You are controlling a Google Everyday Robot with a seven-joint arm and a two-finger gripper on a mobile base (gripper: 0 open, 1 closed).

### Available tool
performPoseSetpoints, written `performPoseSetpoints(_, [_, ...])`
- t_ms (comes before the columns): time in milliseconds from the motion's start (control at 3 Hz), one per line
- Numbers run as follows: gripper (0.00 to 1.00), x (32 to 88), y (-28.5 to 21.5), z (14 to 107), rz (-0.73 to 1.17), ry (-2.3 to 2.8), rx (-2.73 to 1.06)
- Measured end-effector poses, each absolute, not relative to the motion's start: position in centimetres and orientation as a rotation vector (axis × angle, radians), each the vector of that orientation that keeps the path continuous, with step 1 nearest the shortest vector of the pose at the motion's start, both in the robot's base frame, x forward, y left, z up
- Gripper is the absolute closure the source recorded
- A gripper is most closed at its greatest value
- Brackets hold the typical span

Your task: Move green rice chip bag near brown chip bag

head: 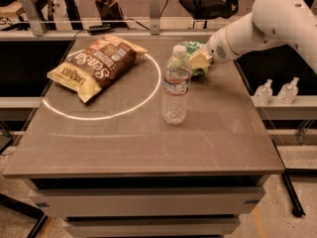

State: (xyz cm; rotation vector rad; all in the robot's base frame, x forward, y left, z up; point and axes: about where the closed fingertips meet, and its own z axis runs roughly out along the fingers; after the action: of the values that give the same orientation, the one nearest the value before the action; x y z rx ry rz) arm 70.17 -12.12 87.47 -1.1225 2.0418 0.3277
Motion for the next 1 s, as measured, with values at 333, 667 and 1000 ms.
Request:
performPoseSetpoints(333, [1.0,70.7,-10.6,90.5,0.317,1.992,-1.176])
performPoseSetpoints(667, [1.0,70.2,-7.8,94.2,0.312,1.923,-1.308])
performPoseSetpoints(1000, [1.0,68.8,-5.5,96.7,0.329,1.862,-1.43])
